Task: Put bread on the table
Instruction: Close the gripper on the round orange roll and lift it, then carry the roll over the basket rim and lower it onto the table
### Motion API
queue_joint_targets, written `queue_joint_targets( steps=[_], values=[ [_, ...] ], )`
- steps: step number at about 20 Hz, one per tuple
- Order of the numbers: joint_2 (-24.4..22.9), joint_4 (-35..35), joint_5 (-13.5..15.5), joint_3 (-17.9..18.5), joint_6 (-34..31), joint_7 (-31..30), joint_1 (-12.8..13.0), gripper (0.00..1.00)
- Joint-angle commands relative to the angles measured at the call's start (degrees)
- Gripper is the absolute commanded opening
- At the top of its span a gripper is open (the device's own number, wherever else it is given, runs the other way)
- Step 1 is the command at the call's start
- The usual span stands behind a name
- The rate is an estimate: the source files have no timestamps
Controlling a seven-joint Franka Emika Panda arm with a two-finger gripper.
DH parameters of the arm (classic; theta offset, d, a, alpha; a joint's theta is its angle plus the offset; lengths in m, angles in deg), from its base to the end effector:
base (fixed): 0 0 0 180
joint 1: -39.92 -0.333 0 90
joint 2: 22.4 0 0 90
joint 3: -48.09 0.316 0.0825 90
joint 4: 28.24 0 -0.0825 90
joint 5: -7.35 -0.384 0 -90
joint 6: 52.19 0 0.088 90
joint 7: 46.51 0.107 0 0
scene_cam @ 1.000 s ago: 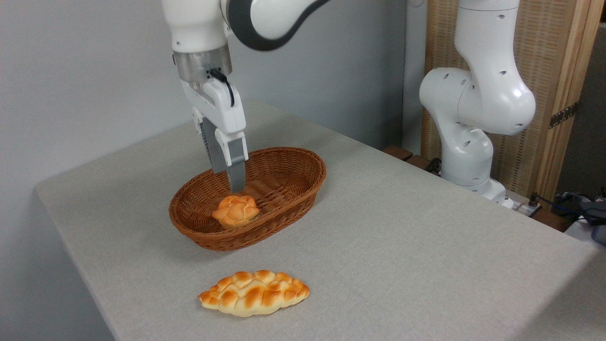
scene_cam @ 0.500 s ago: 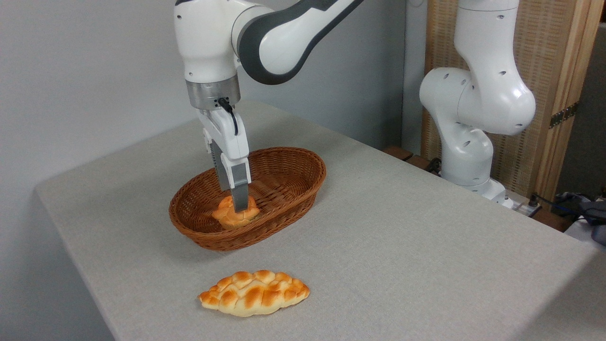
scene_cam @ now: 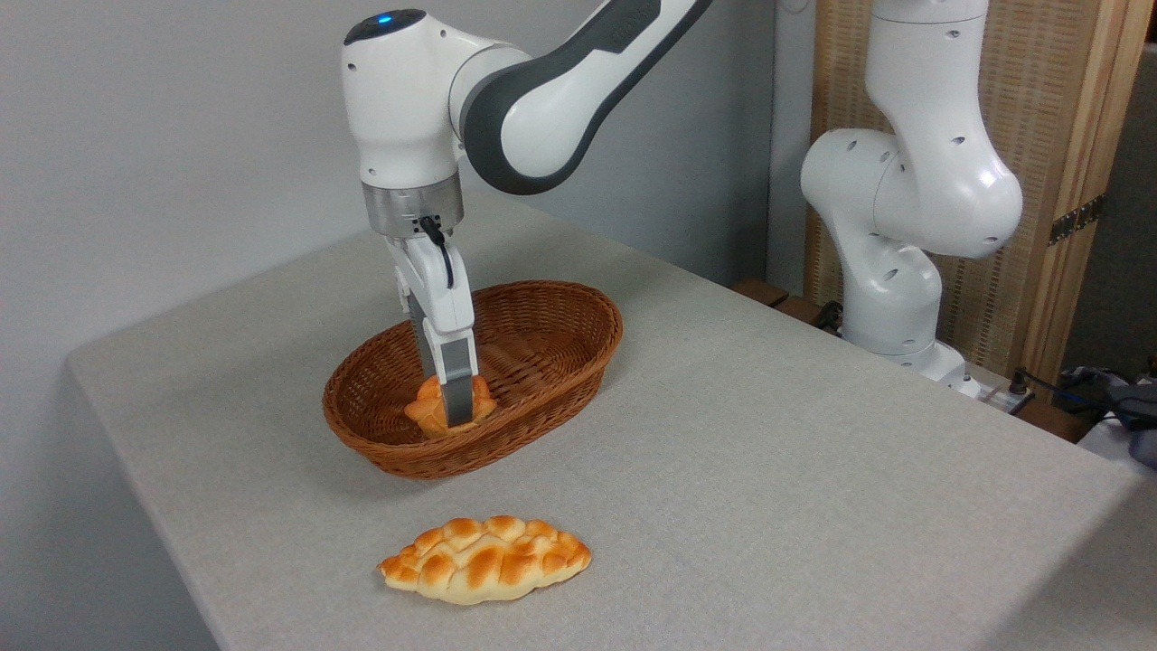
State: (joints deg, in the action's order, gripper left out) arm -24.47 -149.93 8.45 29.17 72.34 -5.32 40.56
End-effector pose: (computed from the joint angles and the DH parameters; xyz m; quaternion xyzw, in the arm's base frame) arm 0.5107 -0.1834 0.4336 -0.8645 0.5009 -0.0416 0.0056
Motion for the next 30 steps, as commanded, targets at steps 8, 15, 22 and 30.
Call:
queue_joint_targets(
  steps=[8,15,22,30],
  values=[
    [-0.47,-1.18,0.66,0.2,0.8,1.0,0.41,0.52],
    [-0.47,-1.18,0.93,0.2,0.8,0.82,0.41,0.53],
    [-0.48,0.39,1.54,0.29,-1.3,0.47,0.41,0.53],
    [-0.3,10.24,2.16,2.75,-17.29,0.55,0.5,0.59]
  ],
)
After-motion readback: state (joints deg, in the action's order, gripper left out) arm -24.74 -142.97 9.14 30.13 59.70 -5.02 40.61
